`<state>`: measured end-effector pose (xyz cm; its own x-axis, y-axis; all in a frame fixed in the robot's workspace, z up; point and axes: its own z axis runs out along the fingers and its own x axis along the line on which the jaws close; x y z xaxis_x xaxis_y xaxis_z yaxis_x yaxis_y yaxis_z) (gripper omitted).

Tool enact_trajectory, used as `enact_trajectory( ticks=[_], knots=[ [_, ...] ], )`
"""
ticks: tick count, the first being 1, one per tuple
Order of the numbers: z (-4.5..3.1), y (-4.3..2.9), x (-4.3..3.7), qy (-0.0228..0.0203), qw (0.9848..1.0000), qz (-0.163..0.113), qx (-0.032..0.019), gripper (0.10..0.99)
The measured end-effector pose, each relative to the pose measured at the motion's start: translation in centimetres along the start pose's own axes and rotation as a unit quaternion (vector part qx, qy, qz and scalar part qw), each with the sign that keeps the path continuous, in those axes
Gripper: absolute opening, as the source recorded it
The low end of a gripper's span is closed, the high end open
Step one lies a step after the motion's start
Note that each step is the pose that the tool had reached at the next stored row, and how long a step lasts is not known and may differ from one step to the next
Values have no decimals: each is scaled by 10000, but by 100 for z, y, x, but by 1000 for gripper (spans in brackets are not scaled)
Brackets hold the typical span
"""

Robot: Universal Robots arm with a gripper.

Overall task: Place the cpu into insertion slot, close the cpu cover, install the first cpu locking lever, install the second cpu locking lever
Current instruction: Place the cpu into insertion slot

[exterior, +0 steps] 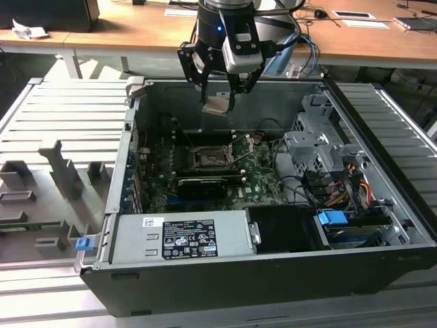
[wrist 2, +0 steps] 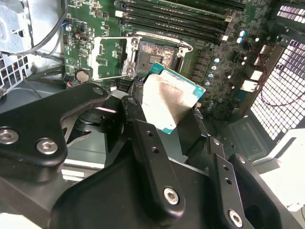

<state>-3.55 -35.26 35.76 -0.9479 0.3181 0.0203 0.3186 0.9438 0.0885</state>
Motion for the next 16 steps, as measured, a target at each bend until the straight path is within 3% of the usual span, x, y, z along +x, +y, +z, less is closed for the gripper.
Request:
enact_trajectory(
  ticks=[16],
  knots=[
    [7,-1,0,-23,9997,257,-5,529]
  ],
)
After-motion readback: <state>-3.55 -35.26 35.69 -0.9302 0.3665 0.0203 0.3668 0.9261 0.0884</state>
